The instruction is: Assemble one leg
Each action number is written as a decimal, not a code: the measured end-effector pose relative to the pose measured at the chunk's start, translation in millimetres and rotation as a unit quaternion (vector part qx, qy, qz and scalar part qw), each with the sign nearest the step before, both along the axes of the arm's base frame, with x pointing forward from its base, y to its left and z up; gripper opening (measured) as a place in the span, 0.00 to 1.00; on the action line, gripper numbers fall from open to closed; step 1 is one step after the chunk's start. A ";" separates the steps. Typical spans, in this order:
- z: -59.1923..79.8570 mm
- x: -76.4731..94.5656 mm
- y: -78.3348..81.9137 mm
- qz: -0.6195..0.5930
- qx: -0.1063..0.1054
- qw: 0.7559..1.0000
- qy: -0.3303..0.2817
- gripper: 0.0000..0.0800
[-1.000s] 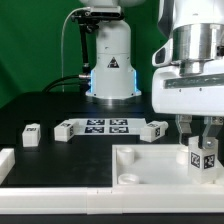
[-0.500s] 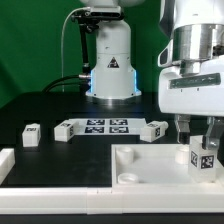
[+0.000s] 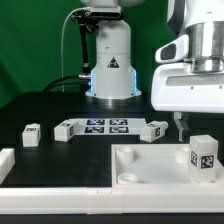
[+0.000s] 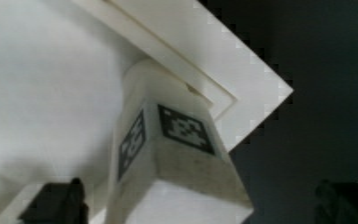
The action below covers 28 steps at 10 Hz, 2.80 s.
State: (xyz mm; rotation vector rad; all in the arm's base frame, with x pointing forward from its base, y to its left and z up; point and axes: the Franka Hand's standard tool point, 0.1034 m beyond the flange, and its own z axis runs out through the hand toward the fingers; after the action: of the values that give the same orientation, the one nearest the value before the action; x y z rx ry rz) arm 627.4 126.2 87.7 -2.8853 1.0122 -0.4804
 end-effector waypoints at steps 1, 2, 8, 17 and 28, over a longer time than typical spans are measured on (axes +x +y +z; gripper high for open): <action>0.0 0.8 -3.8 0.038 -0.013 0.999 0.003 0.81; 0.0 1.5 -7.3 0.100 -0.035 0.994 0.007 0.81; -1.7 0.3 -10.6 0.210 -0.075 0.974 0.029 0.81; 8.4 10.1 -24.6 0.265 -0.049 0.959 0.089 0.81; -6.4 2.3 -24.2 0.208 -0.041 0.973 0.088 0.46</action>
Offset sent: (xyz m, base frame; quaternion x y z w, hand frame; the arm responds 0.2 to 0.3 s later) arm -0.0028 0.0018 -0.0008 0.0040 -0.0069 -0.1789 0.9838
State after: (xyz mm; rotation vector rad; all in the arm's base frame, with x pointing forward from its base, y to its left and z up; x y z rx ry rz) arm 629.7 102.0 81.3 -3.1332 0.3803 -0.2472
